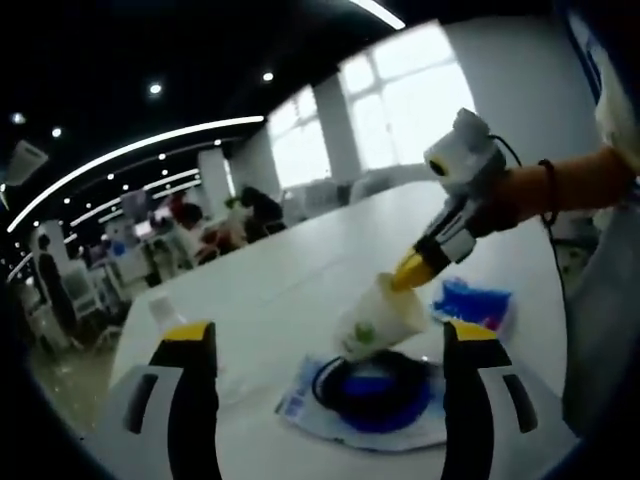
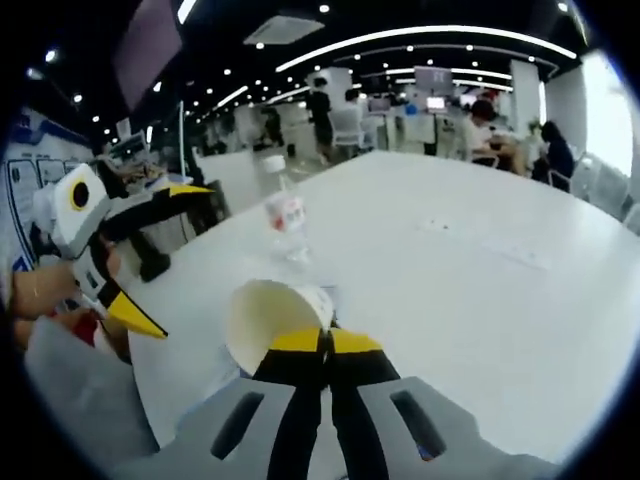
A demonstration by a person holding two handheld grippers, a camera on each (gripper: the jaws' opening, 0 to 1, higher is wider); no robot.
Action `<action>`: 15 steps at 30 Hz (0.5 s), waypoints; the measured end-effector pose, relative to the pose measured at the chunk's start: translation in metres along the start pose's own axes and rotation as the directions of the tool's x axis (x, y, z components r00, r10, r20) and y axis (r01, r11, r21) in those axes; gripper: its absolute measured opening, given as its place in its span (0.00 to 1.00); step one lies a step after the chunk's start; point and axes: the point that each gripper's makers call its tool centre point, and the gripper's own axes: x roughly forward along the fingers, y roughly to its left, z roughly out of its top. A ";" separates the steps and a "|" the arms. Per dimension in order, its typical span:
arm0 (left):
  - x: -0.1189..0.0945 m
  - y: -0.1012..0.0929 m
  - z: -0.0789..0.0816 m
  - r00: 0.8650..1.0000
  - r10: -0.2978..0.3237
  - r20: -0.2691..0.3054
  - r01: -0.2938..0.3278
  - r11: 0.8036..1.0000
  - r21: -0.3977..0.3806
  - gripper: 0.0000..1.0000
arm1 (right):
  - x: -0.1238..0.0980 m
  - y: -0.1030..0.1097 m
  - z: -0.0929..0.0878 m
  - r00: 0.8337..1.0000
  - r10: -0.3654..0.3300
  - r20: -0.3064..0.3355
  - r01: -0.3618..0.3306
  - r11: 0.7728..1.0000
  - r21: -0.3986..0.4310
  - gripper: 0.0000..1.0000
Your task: Arrange the tabletop items into an orderly group along one side of the table until the central work area is clear of visible clutter.
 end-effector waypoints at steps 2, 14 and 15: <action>0.001 -0.006 0.000 1.000 -0.021 -0.006 0.021 1.000 0.013 0.91 | -0.004 0.003 -0.001 1.000 0.010 -0.008 -0.010 1.000 0.008 0.01; 0.004 -0.042 0.007 0.991 -0.132 -0.007 0.133 0.989 0.067 0.92 | -0.033 0.026 -0.032 0.989 0.063 -0.136 -0.059 0.998 0.033 0.01; 0.004 -0.047 0.007 0.989 -0.149 -0.005 0.149 0.986 0.070 0.92 | -0.036 0.027 -0.035 0.987 0.061 -0.147 -0.058 0.998 0.027 0.01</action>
